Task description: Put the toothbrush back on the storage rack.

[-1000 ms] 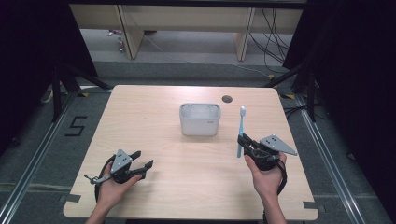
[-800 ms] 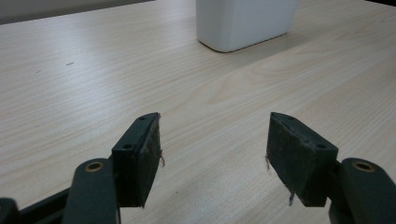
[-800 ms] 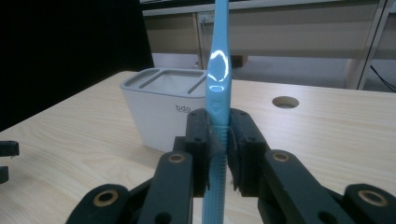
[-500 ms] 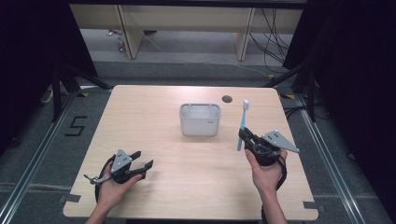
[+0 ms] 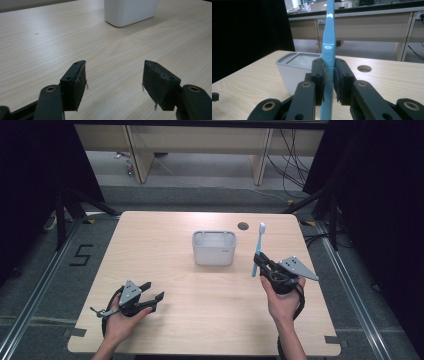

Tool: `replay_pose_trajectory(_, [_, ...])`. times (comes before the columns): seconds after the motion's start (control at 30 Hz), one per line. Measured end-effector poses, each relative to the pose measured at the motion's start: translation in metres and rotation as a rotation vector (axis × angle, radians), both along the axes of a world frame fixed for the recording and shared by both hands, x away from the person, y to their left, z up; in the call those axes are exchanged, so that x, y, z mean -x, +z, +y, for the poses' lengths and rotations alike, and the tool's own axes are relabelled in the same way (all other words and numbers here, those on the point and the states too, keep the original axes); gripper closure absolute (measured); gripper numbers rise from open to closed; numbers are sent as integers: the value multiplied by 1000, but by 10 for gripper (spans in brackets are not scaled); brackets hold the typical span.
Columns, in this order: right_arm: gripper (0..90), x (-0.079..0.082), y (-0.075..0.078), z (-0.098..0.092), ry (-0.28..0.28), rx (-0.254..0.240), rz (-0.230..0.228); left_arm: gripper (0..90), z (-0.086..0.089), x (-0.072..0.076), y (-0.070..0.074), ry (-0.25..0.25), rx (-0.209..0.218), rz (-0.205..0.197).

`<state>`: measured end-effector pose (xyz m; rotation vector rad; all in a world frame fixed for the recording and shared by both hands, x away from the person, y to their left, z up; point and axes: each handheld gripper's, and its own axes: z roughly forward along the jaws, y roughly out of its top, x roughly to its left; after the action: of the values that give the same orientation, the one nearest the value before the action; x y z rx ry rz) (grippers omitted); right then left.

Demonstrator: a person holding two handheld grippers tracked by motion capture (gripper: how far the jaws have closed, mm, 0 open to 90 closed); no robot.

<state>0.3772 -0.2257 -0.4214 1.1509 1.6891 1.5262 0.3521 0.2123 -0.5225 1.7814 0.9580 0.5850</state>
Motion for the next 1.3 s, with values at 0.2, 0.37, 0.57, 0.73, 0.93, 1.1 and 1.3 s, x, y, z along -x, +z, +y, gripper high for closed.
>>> replay_pose_trajectory(0.2, [792, -3, -1, 0, -3, -14, 10, 351, 0, 0, 0, 0, -1, 1])
replay_pose_trajectory(0.37, [792, -6, -2, 2, -2, -24, 16, 352, 0, 0, 0, 0, 0, -1])
replay_pose_trajectory(0.57, [793, -8, -1, 5, -6, -40, 17, 353, 0, 0, 0, 1, -1, -2])
replay_pose_trajectory(0.73, [793, -11, 2, 4, -3, -6, -8, 353, 0, 0, 0, 0, -1, -3])
replay_pose_trajectory(0.93, [793, -15, 4, 6, -3, -22, -2, 354, 0, 0, 0, 1, -2, -3])
replay_pose_trajectory(1.1, [793, -16, 5, 7, -6, -29, -5, 355, 0, 0, 0, 2, -2, -5])
replay_pose_trajectory(1.3, [793, -19, 6, 7, -6, -19, -5, 355, 0, 0, 0, 2, -2, -5])
